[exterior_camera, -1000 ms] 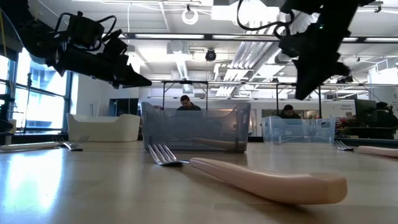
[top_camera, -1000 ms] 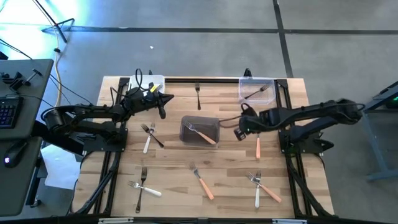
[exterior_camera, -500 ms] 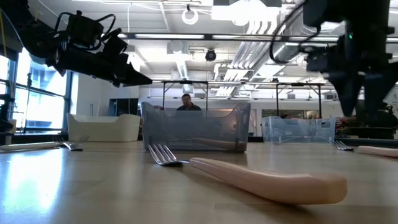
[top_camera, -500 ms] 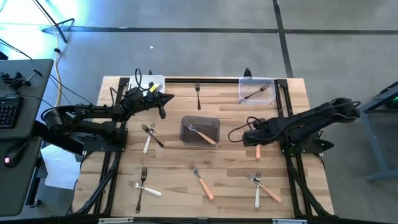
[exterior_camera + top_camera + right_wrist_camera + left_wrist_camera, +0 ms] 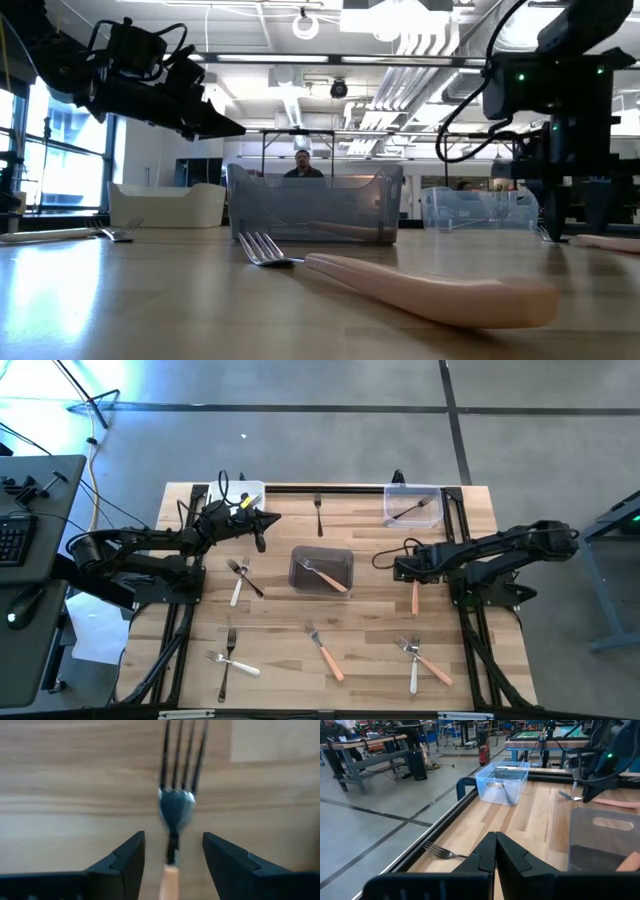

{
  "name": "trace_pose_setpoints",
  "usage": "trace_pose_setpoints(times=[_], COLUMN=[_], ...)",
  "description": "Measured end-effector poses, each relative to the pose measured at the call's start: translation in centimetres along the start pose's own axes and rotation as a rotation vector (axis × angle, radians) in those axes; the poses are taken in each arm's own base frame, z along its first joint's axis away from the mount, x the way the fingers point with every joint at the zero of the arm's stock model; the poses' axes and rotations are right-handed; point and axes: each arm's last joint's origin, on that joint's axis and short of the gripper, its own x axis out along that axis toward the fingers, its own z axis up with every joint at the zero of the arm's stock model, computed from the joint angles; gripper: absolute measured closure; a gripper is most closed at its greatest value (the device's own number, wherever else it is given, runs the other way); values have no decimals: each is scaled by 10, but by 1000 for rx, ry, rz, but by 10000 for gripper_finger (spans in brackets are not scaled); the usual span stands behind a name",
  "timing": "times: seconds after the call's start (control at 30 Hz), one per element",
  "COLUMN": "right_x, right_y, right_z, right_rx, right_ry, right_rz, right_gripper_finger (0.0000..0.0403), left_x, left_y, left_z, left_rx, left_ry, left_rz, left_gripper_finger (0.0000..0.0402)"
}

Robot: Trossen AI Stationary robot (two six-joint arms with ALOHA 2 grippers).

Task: Sort silverware by color (type)
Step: Put the top orange fork into the black bin

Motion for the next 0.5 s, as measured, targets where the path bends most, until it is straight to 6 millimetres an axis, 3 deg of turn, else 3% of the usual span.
trace_pose_setpoints(times=[0.17,0.5], right_x=[8,3], right_y=[-3,5], right_z=[5,7], right_rx=[-6,-126], right_ry=[10,8], right_rz=[18,54], right_gripper_finger=[264,340], left_x=[0,3], left_y=[0,2], left_z=[0,11], left_rx=[0,42], left_ry=[-1,-64], left_rz=[1,9], left_gripper_finger=[402,402])
